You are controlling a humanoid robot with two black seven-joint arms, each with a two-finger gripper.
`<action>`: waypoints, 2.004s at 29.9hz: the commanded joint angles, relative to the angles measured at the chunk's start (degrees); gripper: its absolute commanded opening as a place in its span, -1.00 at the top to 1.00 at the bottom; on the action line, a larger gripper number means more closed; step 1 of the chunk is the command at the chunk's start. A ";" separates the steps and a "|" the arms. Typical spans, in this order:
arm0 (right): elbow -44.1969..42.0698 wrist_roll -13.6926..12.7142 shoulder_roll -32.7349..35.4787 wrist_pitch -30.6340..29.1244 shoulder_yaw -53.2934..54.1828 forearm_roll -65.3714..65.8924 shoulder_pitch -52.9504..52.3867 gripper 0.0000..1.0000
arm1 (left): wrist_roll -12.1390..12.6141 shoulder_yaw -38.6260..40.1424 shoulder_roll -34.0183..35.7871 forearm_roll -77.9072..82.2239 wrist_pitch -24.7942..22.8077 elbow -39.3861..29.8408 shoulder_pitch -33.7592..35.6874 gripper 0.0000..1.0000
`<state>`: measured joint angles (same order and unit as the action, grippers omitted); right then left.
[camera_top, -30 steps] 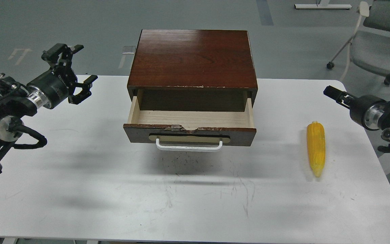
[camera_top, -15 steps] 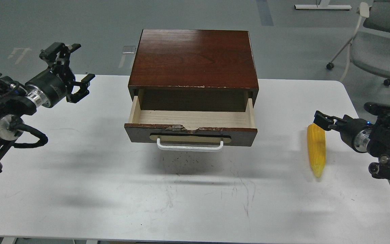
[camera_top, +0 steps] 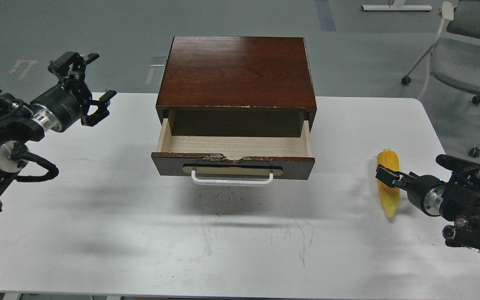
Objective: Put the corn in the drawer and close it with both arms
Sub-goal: 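Lower the right gripper onto the yellow corn cob and grasp it, then lift the corn with the right gripper and carry it over the drawer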
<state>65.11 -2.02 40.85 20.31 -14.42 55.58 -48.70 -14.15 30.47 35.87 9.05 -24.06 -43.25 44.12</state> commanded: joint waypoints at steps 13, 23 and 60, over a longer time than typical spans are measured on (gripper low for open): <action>3.71 -0.62 -0.25 -0.98 0.53 -11.54 -6.92 1.00 | -0.08 -0.06 -0.01 0.18 -0.11 0.01 0.00 -0.96; 6.70 24.87 8.81 -15.45 5.11 -6.65 -29.76 1.00 | 0.09 -0.15 -0.10 0.53 -0.29 0.01 0.71 -0.96; 1.52 30.03 -15.09 -8.10 -1.05 56.40 -34.27 1.00 | 0.27 -0.24 2.19 0.61 -0.90 0.01 2.46 -0.96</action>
<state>67.62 27.99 26.99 12.27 -15.41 112.41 -83.97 -13.96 30.26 37.26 9.58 -24.71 -43.24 46.48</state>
